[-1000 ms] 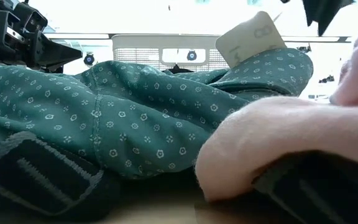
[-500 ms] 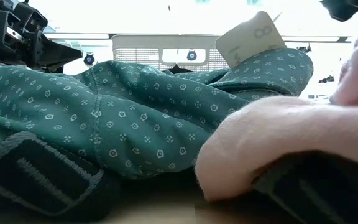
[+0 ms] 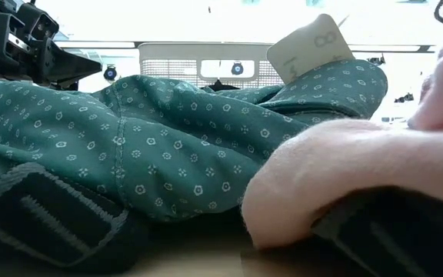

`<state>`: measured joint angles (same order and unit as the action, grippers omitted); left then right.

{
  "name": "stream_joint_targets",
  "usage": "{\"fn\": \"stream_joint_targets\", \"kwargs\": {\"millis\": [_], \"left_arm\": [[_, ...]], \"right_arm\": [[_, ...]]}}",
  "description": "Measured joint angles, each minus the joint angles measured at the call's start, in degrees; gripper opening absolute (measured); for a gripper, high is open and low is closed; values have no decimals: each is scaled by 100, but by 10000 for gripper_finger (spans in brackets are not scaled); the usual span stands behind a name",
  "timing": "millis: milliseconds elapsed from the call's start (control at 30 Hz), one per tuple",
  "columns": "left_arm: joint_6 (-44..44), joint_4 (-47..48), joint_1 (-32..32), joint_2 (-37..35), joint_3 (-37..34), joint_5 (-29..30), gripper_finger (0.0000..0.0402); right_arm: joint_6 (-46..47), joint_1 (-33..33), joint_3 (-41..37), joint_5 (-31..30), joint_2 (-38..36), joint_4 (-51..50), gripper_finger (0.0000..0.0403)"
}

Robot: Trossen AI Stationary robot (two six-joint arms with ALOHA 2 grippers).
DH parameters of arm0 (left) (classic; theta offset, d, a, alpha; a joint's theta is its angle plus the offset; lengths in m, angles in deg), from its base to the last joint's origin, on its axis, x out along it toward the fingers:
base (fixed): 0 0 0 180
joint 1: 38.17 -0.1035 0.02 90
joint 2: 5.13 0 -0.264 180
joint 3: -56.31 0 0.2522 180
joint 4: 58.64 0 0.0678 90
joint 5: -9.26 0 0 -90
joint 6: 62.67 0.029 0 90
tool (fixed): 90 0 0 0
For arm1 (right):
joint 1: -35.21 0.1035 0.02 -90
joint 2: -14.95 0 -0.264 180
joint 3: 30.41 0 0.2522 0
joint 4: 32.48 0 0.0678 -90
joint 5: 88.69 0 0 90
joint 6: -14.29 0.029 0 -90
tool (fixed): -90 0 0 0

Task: Pick & Place Cloths
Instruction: Put the black boxer shorts into the left transparent bin

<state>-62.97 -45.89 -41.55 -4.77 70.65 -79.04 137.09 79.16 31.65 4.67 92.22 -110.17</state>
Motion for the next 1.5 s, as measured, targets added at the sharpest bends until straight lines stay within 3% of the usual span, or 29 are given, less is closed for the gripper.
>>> {"fn": "stream_joint_targets", "kwargs": {"millis": [233,733,867,1100,1300,1500], "left_arm": [[-1,0,0,-2,0,0,1],[0,0,0,-1,0,0,1],[0,2,2,0,0,0,1],[-2,1,1,0,-2,0,1],[0,0,0,-2,0,0,1],[0,2,2,0,0,0,1]], "right_arm": [[1054,-6,-576,267,3,98,258],[1340,-92,-1589,285,-17,1451,249],[1238,-92,-1603,56,-12,1447,197],[661,-92,-1579,-729,-18,1278,23],[617,-94,-827,-1163,-12,-61,11],[580,-94,534,-1589,-6,-2323,8]]}}
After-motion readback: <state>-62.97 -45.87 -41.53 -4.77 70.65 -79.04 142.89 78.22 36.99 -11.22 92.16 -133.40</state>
